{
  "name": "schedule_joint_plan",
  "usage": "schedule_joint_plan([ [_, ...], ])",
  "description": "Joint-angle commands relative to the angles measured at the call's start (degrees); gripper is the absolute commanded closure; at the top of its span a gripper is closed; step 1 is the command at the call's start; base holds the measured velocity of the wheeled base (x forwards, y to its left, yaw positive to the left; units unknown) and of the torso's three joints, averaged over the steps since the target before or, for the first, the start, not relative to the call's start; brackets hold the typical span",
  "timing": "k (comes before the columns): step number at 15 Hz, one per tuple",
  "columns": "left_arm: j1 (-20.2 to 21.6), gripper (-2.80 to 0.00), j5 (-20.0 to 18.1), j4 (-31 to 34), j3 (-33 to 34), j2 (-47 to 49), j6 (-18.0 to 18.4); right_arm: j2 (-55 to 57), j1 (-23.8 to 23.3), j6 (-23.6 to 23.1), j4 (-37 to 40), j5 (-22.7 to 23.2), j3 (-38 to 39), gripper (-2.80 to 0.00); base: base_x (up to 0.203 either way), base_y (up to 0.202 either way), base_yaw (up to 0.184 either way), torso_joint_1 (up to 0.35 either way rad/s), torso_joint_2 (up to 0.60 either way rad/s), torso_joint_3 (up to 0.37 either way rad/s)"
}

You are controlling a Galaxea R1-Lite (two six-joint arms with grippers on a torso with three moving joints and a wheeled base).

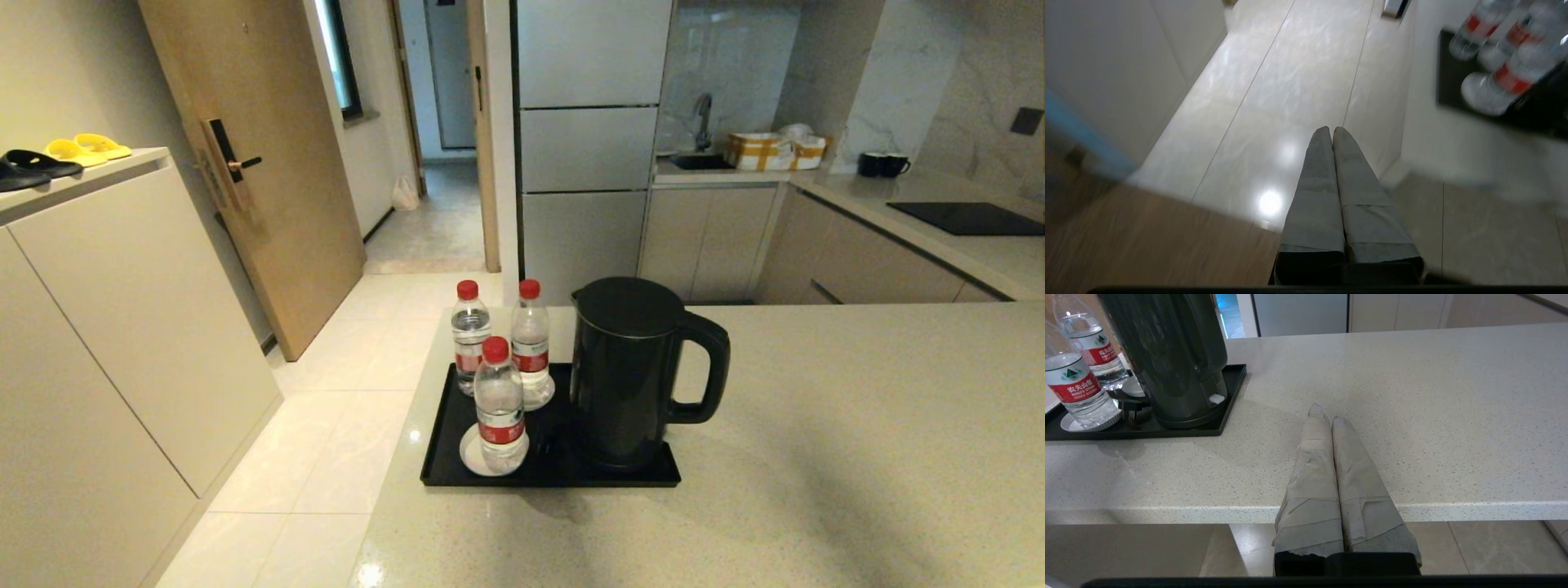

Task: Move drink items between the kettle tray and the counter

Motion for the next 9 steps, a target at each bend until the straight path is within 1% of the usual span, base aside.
schedule_joint_plan([
  [1, 8.7, 0.0, -3.9, 13.2, -6.0, -3.8, 2.6, 0.1, 0.0, 0.0, 0.0, 0.0, 0.1, 0.0, 0.0, 0.0, 0.0, 0.0, 0.0, 0.0],
  [2, 10.5, 0.0, -6.5, 15.0, -5.9, -5.3, 3.6, 0.1, 0.0, 0.0, 0.0, 0.0, 0.1, 0.0, 0.0, 0.0, 0.0, 0.0, 0.0, 0.0],
  [3, 10.3, 0.0, -8.6, 14.9, -4.3, -8.7, 4.8, 0.1, 0.0, 0.0, 0.0, 0.0, 0.1, 0.0, 0.0, 0.0, 0.0, 0.0, 0.0, 0.0],
  [5, 9.3, 0.0, -12.8, 10.2, 4.5, -16.3, 8.3, 0.1, 0.0, 0.0, 0.0, 0.0, 0.1, 0.0, 0.0, 0.0, 0.0, 0.0, 0.0, 0.0],
  [6, 9.0, 0.0, -14.4, 5.3, 9.7, -17.6, 8.9, 0.0, 0.0, 0.0, 0.0, 0.0, 0.1, 0.0, 0.0, 0.0, 0.0, 0.0, 0.0, 0.0],
  [7, 8.8, 0.0, -15.1, -2.9, 15.5, -17.8, 9.4, 0.1, 0.0, 0.0, 0.0, 0.0, 0.1, 0.0, 0.0, 0.0, 0.0, 0.0, 0.0, 0.0],
  [8, 8.7, 0.0, -15.6, -12.2, 21.8, -17.9, 9.9, 0.1, 0.0, 0.0, 0.0, 0.0, 0.1, 0.0, 0.0, 0.0, 0.0, 0.0, 0.0, 0.0],
  [9, 8.6, 0.0, -15.9, -22.8, 29.4, -18.0, 10.6, 0.1, 0.0, 0.0, 0.0, 0.0, 0.1, 0.0, 0.0, 0.0, 0.0, 0.0, 0.0, 0.0],
])
